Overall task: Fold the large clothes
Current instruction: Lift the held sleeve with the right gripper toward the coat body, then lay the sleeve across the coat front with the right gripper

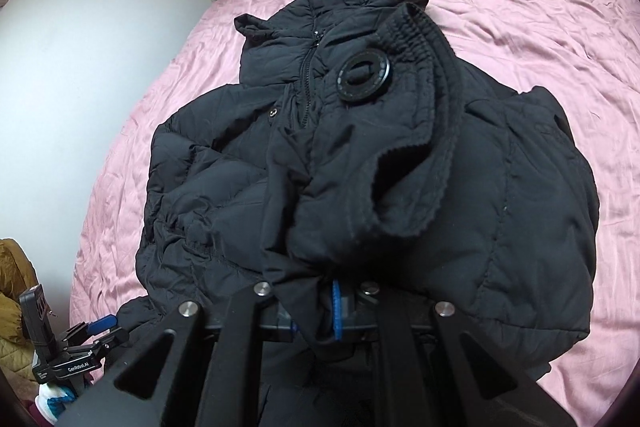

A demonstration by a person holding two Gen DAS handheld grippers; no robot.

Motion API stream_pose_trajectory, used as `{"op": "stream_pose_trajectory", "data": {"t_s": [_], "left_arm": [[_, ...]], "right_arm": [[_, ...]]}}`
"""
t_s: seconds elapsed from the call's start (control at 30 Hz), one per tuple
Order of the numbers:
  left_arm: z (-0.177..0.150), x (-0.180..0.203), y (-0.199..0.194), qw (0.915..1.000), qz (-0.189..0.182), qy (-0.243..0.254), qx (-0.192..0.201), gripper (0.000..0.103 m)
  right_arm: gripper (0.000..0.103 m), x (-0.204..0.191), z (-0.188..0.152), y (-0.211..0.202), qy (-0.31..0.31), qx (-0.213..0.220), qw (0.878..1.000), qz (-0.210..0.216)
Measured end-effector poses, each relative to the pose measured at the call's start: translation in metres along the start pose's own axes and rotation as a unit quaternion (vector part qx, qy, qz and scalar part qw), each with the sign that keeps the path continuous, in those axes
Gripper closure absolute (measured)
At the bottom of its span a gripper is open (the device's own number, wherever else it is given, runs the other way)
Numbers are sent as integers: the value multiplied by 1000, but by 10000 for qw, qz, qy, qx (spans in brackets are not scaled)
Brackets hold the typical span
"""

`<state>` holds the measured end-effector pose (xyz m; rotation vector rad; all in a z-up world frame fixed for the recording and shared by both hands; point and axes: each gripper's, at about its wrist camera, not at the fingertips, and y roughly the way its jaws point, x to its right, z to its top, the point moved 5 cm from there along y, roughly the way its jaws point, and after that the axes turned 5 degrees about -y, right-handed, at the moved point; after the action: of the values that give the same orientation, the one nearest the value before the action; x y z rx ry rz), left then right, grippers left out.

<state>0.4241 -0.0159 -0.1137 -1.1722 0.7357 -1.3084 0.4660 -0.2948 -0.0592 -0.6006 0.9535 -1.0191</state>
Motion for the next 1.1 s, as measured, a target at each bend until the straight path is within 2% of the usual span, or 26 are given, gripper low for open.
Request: {"op": "stream_pose_trajectory", "data": {"t_s": [0.3,0.63,0.93,1.1], "left_arm": [[3,18,5,10000,-54,73,4,30],[4,41,12,9998,-97,190,-15,30],[-1,65,16,9994,-160,294,-38,30],[-1,76,17,9991,-151,392,-33,30]], "right_arm": [[92,-9,-24,-14,-572,-248,9980,116],[92,-8,-54,-31,-939,-452,9943,229],[90,-16,-85,-26,-1520,-808,9850,104],[90,-17,-88,-28,-1538,-744,9853,75]]}}
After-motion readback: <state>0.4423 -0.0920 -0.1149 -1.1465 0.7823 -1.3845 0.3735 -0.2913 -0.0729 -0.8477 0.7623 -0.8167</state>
